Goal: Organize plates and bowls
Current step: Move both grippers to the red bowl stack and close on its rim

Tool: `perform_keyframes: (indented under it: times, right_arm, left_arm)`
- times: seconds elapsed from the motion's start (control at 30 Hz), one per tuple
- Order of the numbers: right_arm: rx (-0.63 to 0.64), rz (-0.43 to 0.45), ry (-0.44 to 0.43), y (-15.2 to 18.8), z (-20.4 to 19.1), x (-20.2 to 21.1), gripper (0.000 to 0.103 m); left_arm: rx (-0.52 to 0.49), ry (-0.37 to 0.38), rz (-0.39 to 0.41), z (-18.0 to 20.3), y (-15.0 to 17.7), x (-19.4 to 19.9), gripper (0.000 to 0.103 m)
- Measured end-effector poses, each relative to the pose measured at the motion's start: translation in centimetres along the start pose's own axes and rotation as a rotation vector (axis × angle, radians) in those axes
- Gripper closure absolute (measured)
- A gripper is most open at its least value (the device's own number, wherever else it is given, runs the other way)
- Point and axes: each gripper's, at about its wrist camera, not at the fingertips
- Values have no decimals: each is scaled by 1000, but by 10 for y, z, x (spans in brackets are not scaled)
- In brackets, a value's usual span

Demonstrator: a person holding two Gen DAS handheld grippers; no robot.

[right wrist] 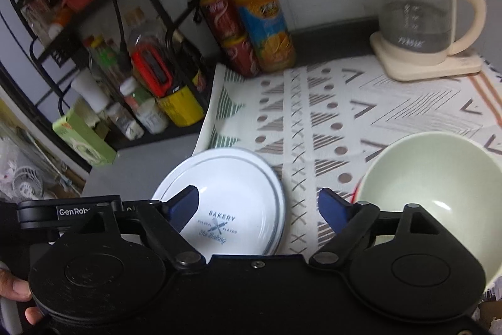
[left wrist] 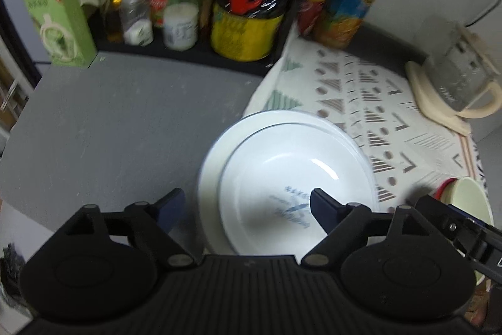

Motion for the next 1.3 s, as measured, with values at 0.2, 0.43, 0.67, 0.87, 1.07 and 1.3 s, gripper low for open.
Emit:
perform_keyframes:
  times: [0.2, 0.43, 0.67, 0.87, 1.07, 1.3]
  right_arm:
    - [-13, 31, 33, 4, 14, 20, 16]
    - [-38, 55, 67, 13, 28, 39, 14]
    - [-66, 70, 109, 24, 47, 57, 14]
    - [-99, 73, 141, 33, 65, 69, 13]
    - [-147, 85, 176, 40, 86, 78, 13]
    - [-220, 72, 218, 46, 107, 73, 13]
  left_arm:
    - [-4, 25, 17, 13, 7, 9, 16]
    - [-13, 53, 21, 28, 19, 17, 16]
    - [-60, 108, 21, 52, 31, 19, 16]
    - [-102, 146, 16, 74, 40, 16, 16]
    - [-143, 179, -10, 95, 49, 10, 16]
    - [-196, 207, -28, 118, 52, 1, 16]
Point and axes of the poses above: each gripper's, at about its wrist camera, not at the fingertips, and x roughly against the way its jaws point, z to its right, y to its underside, and after that the axes turned 4 degrees about y, right-handed
